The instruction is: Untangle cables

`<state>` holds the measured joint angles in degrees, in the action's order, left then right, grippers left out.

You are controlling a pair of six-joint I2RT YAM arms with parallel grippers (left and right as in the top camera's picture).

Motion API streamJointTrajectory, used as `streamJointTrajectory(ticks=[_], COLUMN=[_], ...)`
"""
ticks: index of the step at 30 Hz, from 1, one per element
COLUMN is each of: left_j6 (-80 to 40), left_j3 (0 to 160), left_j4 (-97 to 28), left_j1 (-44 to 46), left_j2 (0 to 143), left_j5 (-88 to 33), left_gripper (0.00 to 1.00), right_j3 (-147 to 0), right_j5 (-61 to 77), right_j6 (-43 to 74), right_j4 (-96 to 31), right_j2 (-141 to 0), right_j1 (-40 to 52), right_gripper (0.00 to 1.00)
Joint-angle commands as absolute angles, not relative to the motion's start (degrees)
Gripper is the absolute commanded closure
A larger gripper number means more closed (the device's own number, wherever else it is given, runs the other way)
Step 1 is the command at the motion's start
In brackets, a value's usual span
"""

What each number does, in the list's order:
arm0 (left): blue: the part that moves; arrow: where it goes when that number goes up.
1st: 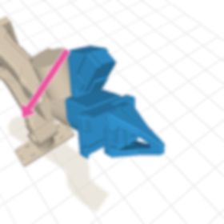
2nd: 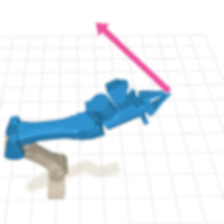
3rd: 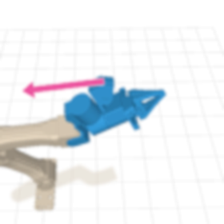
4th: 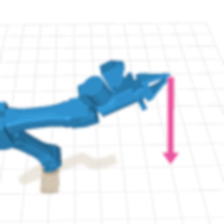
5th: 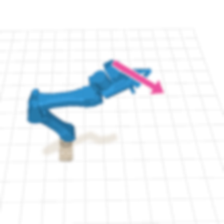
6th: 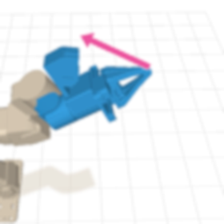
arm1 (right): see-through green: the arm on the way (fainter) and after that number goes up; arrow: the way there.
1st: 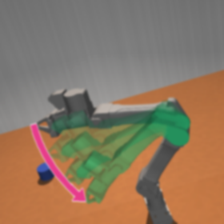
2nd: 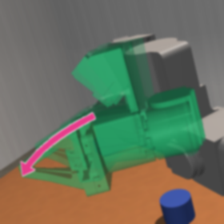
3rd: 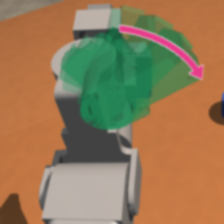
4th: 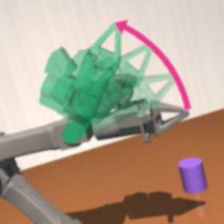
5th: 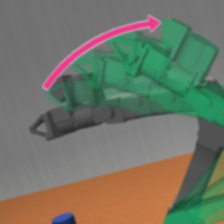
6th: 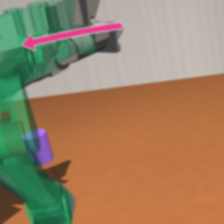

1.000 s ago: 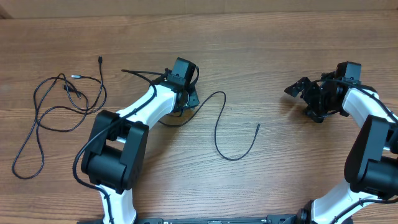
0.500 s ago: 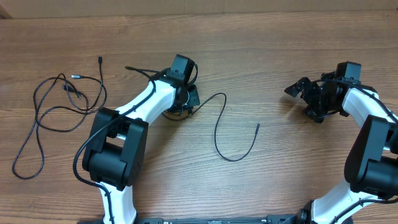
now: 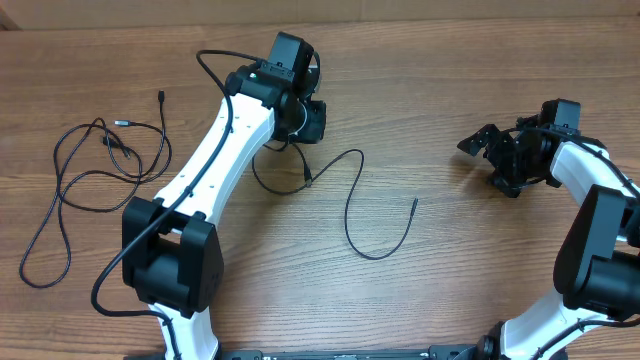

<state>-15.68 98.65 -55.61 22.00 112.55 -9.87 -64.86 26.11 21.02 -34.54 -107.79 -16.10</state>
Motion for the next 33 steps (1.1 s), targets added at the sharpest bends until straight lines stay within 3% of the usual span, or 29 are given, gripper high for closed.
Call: streamJointTrajectory(ticks=[1,7,16,18,21,22,33], left_j6=[-17.26,-23.24,-27.51,-28.53,-28.51,-28.51,-28.49], left_j3=[95.98,86.72,73.49,71.64,70.87,70.83,70.50], left_j4=[-54.68,-49.28,-33.65,-30.70,-29.30,-29.30,-37.98], left_j1=[22.11,22.24,23.35,24.08,24.64,24.77,25.21], left_j2=[113.16,113.27,113.27,113.27,113.30,113.30,113.27], left_j5=[-8.45,-3.81,-4.03,-3.99,-3.79,-3.79,-4.34], left_gripper=[0.48,0.49,0.43,0.48,0.77,0.80,0.78], right_j3=[-64.23,-64.23,-64.23,-64.23,-64.23,-64.23,-64.23], right_j5=[25.54,25.54,25.54,25.54,25.54,25.54,25.54], right_j6=[21.21,21.21,21.21,21.21,21.21,21.21,21.21], right_j4=[-34.54,-34.54,-34.54,-34.54,-34.54,-34.54,-34.54], right_j2=[-108.44,-108.44,-108.44,-108.44,-108.44,-108.44,-108.44], right_j1=[-16.25,-16.25,-16.25,-16.25,-16.25,-16.25,-16.25], right_gripper=[0.00,0.00,0.00,0.00,0.00,0.00,0.00])
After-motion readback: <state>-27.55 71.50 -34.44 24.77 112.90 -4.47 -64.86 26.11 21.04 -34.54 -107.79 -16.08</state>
